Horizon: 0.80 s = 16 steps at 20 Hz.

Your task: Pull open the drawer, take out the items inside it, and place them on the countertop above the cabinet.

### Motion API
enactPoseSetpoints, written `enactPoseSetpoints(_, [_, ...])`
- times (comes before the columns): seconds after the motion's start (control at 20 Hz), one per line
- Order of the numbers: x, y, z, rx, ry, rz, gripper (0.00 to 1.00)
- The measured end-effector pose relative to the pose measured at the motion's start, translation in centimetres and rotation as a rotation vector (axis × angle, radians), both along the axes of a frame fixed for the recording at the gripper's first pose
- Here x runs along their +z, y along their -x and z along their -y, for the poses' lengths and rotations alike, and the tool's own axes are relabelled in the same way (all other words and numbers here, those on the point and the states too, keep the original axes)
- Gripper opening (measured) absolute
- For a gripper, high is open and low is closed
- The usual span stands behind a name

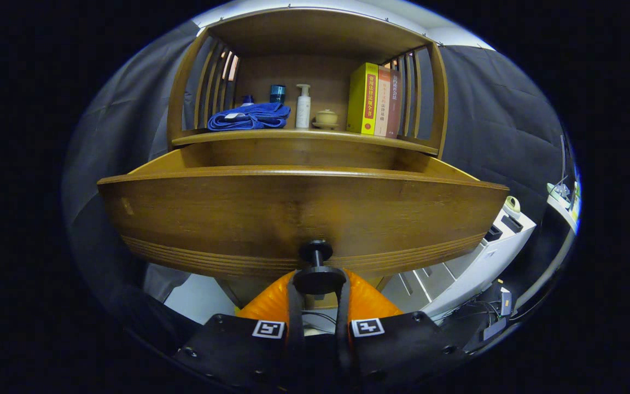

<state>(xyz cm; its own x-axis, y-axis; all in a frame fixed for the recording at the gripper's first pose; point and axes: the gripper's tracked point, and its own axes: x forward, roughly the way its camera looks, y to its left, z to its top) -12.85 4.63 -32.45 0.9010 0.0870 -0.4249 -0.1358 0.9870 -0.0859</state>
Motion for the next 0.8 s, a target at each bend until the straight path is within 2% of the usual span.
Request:
enactPoseSetpoints(0.05, [0.0, -0.1, 0.1, -0.012, -0.008, -0.004, 0.31])
enactPoseSetpoints(0.2, [1.0, 0.3, 0.1, -0.045, -0.023, -0.011, 0.47])
enactPoseSetpoints(0.35, [4.7, 0.1, -0.2, -0.016, 0.014, 0.058, 0.57])
enactPoseSetpoints(0.55, [9.3, -0.7, -0.1, -0.008, -0.002, 0.121, 0.93])
enactPoseSetpoints(0.8, [14.6, -4.0, -0.3, -0.003, -0.049, 0.182, 0.95])
